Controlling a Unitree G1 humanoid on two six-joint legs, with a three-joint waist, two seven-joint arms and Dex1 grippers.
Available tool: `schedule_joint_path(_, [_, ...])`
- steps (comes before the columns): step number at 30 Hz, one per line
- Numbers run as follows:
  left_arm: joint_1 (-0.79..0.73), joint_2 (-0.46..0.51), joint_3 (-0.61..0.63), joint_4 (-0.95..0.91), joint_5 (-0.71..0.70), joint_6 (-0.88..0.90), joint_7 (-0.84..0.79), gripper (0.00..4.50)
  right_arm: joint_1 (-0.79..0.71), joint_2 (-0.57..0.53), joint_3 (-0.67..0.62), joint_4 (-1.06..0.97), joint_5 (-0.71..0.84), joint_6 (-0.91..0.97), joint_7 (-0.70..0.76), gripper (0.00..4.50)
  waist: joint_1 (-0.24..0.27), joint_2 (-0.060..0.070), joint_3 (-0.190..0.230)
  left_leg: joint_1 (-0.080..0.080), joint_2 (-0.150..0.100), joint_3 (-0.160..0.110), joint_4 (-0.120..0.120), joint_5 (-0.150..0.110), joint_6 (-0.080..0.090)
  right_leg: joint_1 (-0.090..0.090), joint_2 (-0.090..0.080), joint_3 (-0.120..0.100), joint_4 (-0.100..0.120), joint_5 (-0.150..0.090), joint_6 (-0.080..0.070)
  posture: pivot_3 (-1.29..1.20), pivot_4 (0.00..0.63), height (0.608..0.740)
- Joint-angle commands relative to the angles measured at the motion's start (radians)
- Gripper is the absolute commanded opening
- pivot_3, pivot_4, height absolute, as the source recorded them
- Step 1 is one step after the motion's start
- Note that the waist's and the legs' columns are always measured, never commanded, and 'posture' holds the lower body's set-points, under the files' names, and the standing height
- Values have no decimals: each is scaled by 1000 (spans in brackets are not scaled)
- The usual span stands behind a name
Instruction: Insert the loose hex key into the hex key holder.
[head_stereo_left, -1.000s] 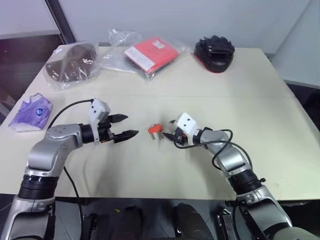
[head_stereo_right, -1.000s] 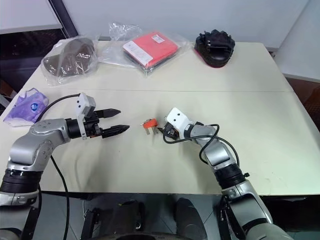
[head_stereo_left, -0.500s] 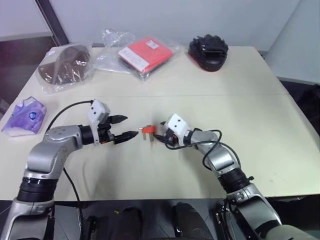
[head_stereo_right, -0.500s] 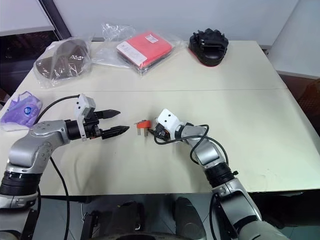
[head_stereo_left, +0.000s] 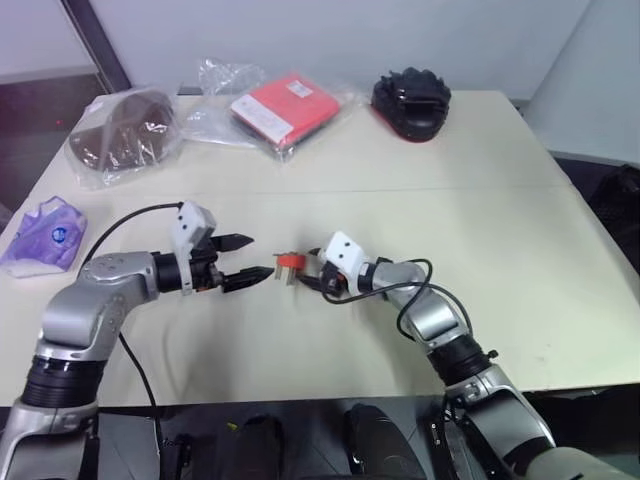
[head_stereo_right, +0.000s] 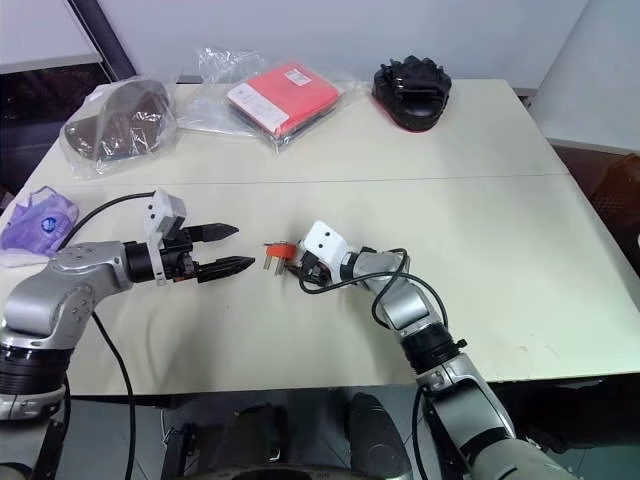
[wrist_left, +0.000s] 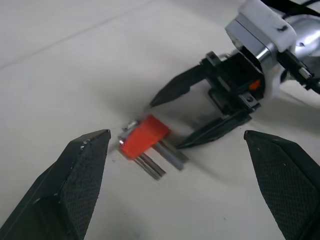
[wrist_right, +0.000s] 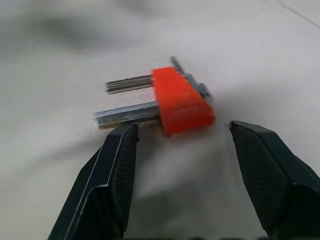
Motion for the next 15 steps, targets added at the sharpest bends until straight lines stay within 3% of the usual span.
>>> schedule_joint_path(1, [3,17,23,-45,-22,8,-7,4473,-18,16,24,13,0,-2,18,3051,0,0,0,0,0,0,0,0,0,0,0,0,0,0,0,0,150,740])
schedule_joint_path(15, [27,9,27,-87,-24,10,28,4473,-45,12,15,112,-6,-46,28,3051,0,0,0,0,0,0,0,0,0,0,0,0,0,0,0,0,150,740])
